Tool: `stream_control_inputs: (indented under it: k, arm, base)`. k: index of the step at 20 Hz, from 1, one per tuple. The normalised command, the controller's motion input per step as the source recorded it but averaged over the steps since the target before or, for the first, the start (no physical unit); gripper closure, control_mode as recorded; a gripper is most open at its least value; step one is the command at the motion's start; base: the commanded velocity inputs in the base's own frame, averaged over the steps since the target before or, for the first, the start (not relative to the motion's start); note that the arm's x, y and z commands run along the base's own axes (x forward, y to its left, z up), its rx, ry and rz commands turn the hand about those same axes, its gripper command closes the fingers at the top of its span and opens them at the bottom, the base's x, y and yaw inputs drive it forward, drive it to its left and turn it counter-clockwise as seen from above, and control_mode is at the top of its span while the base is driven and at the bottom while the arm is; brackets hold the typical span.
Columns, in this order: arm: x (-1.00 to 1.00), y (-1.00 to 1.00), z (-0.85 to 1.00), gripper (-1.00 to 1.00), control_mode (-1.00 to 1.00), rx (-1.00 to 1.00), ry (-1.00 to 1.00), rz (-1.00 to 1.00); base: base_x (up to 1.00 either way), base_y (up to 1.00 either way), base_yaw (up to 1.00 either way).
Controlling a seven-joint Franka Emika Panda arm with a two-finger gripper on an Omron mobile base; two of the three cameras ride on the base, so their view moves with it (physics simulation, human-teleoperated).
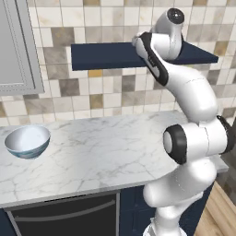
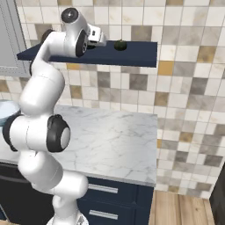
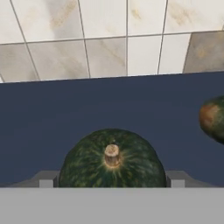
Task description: Pick the squashs from the cabinet and place them in one bowl. Pick the broccoli from the sink and place it in the other bowl.
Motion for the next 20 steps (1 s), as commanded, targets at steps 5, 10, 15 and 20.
stream_control_inputs:
  k: [5,10,15,20]
  arm:
    - [-1.00,0.23,0.13,1.00,-1.00,0.03,0.00,0.00]
    - [-1.00,0.06,-0.06,1.00,-1.00,0.03,0.00,0.00]
    - [-1.00,-0.16,-0.24,1.00,-1.00,-0.02,-0.02,0.01]
    - [-0.91,-0.10,-0.38,1.00,-1.00,-0.20,0.14,0.09]
  base:
    - [0.00,0.00,0.00]
    - [0.00,0.00,0.00]
    - [0.00,0.00,0.00]
    - [0.00,0.00,0.00]
